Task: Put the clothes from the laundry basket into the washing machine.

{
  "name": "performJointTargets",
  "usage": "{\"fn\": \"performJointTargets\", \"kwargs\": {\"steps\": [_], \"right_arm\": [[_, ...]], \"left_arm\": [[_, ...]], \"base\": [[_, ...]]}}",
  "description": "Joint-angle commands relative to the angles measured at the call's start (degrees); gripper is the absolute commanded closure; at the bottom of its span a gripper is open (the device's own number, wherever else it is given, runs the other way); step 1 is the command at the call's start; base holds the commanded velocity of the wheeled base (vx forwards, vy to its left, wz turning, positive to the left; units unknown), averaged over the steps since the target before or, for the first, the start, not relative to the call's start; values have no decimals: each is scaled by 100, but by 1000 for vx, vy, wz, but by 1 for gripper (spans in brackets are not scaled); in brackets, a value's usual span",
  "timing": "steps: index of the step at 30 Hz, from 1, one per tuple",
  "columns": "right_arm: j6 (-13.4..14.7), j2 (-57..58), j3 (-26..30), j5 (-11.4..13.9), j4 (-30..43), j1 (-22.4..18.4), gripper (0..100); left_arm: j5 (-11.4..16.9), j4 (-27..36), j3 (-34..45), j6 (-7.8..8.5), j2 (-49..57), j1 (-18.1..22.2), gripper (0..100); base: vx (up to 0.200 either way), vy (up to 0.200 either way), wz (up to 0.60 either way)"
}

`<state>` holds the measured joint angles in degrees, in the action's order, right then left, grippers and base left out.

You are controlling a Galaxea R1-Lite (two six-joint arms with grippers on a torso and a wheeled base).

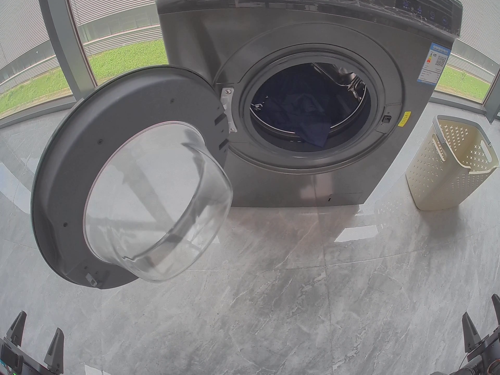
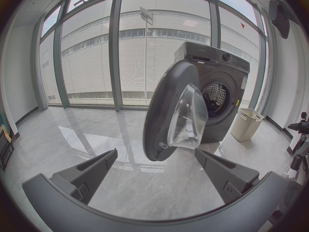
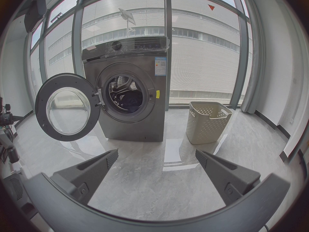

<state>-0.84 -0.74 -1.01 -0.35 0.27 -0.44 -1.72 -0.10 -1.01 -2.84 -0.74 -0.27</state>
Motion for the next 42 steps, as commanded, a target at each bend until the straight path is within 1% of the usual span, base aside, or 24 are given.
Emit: {"fn": "performJointTargets", "kwargs": {"steps": [1, 3, 9, 15, 24, 25, 33, 35, 37, 39, 40, 41, 42], "right_arm": [[-4, 66, 101, 0, 0, 0, 0], [-4, 66, 101, 0, 0, 0, 0], [-4, 66, 101, 0, 0, 0, 0], [-4, 66, 101, 0, 0, 0, 0], [-4, 66, 101, 0, 0, 0, 0], [-4, 66, 101, 0, 0, 0, 0], [-4, 66, 101, 0, 0, 0, 0], [-4, 66, 101, 0, 0, 0, 0], [-13, 66, 101, 0, 0, 0, 0], [-13, 66, 101, 0, 0, 0, 0], [-13, 66, 101, 0, 0, 0, 0], [-21, 66, 101, 0, 0, 0, 0], [-13, 66, 101, 0, 0, -9, 0]], "left_arm": [[-4, 1, 101, -6, 74, 0, 0], [-4, 1, 92, -6, 74, 0, 0], [-4, 1, 92, -6, 74, 0, 0], [-4, 1, 101, -6, 74, 0, 0], [-4, 1, 92, -6, 74, 0, 0], [-4, 1, 101, -6, 74, 0, 0], [-21, 1, 101, 56, 74, 9, 0], [-13, 1, 101, 179, 74, 27, 0], [-21, 1, 101, 187, 74, 27, 0], [-65, -105, 84, 161, 74, 27, 0], [-21, -280, -277, 38, 74, 18, 0], [49, -280, -901, -50, -40, 0, 0], [189, -140, -1252, -50, -339, -52, 0]], "base": [[0, 0, 0], [0, 0, 0], [-200, 0, 0], [0, 0, 0], [0, 200, 0], [0, 0, 0], [0, 0, 0], [0, 0, 0], [0, 0, 0], [0, 0, 0], [0, 0, 0], [0, 0, 0], [0, 0, 0]]}}
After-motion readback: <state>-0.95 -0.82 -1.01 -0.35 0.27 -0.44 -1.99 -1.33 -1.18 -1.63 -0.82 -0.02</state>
